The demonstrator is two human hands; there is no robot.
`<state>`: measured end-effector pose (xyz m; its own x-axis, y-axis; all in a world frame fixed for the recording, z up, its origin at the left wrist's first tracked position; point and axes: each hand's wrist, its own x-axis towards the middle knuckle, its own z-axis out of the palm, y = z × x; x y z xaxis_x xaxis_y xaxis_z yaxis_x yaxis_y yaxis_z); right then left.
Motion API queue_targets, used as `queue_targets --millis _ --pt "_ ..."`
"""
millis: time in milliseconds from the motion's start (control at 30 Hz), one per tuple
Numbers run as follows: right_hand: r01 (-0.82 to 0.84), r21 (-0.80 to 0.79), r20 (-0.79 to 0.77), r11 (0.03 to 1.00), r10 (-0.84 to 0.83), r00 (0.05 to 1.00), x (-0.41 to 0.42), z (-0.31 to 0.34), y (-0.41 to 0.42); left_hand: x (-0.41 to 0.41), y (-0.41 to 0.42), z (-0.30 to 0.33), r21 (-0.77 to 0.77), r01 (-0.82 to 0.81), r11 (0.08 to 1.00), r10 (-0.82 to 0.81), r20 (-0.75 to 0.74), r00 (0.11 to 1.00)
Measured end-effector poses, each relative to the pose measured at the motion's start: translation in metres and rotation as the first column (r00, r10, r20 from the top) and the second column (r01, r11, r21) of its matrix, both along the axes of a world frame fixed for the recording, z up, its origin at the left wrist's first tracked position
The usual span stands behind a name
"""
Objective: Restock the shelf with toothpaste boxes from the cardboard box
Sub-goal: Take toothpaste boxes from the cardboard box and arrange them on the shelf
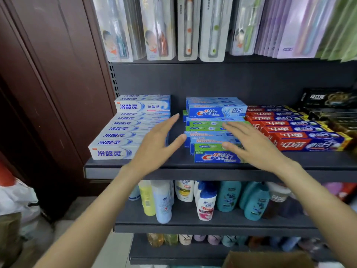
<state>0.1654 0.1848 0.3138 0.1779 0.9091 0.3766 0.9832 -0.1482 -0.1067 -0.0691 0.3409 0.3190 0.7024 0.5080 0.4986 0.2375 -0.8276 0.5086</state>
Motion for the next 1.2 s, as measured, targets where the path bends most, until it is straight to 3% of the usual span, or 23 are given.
queue_targets --millis 67,133,200,300,533,733,833,933,1033,1100,1200 --pt "0.1 0.081 -0.048 0.992 -0.097 0.994 0.013 -0.003 -0.013 0.031 -0.023 -0.012 -0.135 0.01 0.991 -0.014 -0.028 1.0" --pt "0.167 0.083 -0.096 0.982 -0.159 0.983 0.023 -0.009 -0.019 0.057 -0.029 -0.022 -0.252 -0.035 0.967 -0.007 -0.165 0.986" --pt "0.178 -0.003 -0.138 0.984 -0.177 0.974 0.032 -0.015 -0.022 0.074 -0.024 -0.027 -0.307 -0.086 0.948 0.0 -0.27 0.963" --pt "0.158 -0.129 -0.233 0.979 -0.185 0.955 0.034 -0.022 -0.019 0.081 -0.02 -0.03 -0.354 -0.037 0.934 -0.056 -0.248 0.967" --pt "0.215 -0.114 -0.082 0.97 -0.224 0.971 0.03 -0.029 0.013 0.075 -0.009 -0.029 -0.26 0.041 0.965 -0.081 -0.146 0.986" --pt "0.193 -0.107 -0.145 0.975 -0.207 0.968 0.027 -0.023 0.004 0.076 -0.012 -0.023 -0.111 0.001 0.994 -0.031 -0.275 0.961" --pt "0.197 0.031 -0.248 0.98 -0.184 0.951 0.034 -0.005 -0.004 0.078 -0.022 -0.019 0.014 0.005 1.0 0.0 -0.329 0.944" --pt "0.212 0.104 -0.307 0.972 -0.172 0.936 0.053 0.012 0.008 0.087 -0.024 -0.012 -0.029 -0.031 0.999 0.024 -0.202 0.979" --pt "0.242 0.041 -0.351 0.969 -0.213 0.912 0.078 0.029 0.039 0.115 0.003 0.0 -0.1 -0.145 0.984 0.147 0.011 0.989" --pt "0.248 -0.019 -0.382 0.969 -0.236 0.894 0.093 0.039 0.063 0.137 0.028 0.005 -0.136 -0.211 0.968 0.215 0.016 0.976" --pt "0.226 -0.14 -0.408 0.964 -0.265 0.874 0.108 0.045 0.093 0.163 0.063 0.003 -0.289 -0.22 0.932 0.2 -0.098 0.975"
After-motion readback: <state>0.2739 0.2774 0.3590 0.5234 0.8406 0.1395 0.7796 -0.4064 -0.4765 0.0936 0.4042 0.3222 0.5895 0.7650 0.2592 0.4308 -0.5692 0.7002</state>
